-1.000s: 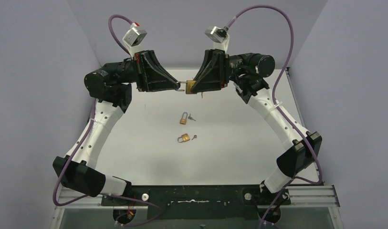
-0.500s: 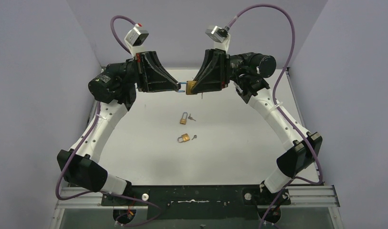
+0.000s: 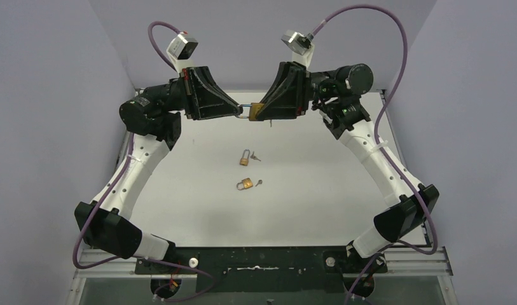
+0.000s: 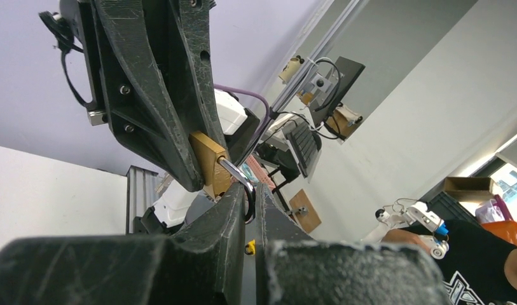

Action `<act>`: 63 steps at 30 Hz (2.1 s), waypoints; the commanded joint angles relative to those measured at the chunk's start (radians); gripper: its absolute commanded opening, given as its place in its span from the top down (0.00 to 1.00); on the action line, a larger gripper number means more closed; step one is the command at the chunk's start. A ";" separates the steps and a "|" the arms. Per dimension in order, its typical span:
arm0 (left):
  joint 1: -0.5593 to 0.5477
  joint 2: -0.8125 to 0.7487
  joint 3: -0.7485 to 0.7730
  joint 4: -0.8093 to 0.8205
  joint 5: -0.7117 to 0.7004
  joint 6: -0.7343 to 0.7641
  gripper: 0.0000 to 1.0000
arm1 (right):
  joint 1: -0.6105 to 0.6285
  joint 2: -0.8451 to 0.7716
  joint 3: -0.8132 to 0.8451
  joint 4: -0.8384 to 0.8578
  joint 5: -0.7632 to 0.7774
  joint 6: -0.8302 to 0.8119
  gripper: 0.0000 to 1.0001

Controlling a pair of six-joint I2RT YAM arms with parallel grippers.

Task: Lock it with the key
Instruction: Lock the lock.

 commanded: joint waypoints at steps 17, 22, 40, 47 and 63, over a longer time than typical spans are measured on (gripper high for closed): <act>-0.021 -0.013 -0.004 -0.011 -0.126 0.082 1.00 | 0.000 -0.064 0.009 -0.359 0.084 -0.326 1.00; -0.021 -0.021 -0.038 0.005 -0.136 0.138 1.00 | 0.000 -0.079 0.005 -0.382 0.114 -0.345 1.00; -0.051 -0.027 -0.115 -0.092 -0.170 0.338 1.00 | 0.077 -0.065 0.016 -0.462 0.275 -0.410 1.00; -0.061 -0.021 -0.115 -0.090 -0.180 0.357 1.00 | 0.093 -0.065 0.020 -0.493 0.308 -0.450 1.00; -0.073 -0.063 -0.213 -0.081 -0.206 0.426 1.00 | 0.092 -0.038 0.031 -0.100 0.368 -0.134 1.00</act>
